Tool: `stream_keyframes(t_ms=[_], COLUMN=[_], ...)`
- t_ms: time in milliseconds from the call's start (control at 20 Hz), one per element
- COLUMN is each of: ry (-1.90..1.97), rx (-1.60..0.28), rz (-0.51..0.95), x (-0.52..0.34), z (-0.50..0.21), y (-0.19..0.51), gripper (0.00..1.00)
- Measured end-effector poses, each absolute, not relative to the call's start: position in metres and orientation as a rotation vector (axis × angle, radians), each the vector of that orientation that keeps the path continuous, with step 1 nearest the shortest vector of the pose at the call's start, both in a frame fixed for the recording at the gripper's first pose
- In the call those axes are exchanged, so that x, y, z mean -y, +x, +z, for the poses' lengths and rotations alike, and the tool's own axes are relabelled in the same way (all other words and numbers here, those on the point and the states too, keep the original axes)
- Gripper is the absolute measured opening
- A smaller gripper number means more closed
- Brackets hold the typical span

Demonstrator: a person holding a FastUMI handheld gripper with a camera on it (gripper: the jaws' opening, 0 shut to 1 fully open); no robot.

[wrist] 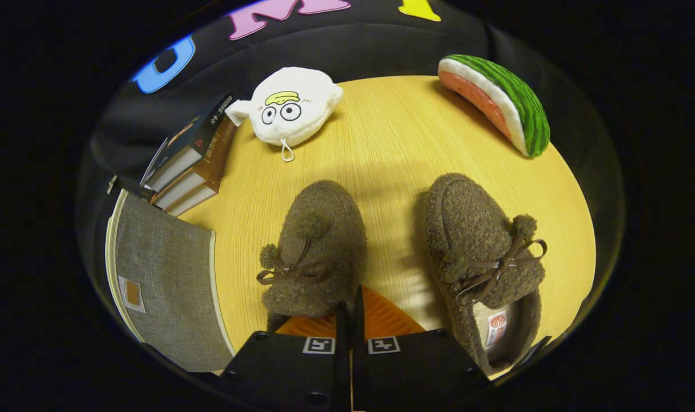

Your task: Open the storage box then place both shoes into the box .Put the left shoe in first, then the right shoe, with the right side of both shoes facing outward in a uniform manner.

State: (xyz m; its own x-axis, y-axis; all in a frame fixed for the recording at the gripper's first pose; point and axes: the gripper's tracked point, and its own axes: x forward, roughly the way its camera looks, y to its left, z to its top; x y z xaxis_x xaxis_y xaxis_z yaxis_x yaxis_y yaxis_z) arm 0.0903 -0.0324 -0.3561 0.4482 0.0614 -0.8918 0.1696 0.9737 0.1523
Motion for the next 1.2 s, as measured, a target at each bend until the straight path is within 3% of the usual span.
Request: stream_keyframes(t_ms=[300,750,1200], ry=[0.365,0.578,0.663], rx=[-1.112,-1.007,-0.992], rz=[-0.010,0.111,0.280], x=[0.015,-0.029,-0.139], z=[-0.323,-0.186,-0.119], y=[0.083,0.063,0.062], gripper=[0.05,0.05,0.05])
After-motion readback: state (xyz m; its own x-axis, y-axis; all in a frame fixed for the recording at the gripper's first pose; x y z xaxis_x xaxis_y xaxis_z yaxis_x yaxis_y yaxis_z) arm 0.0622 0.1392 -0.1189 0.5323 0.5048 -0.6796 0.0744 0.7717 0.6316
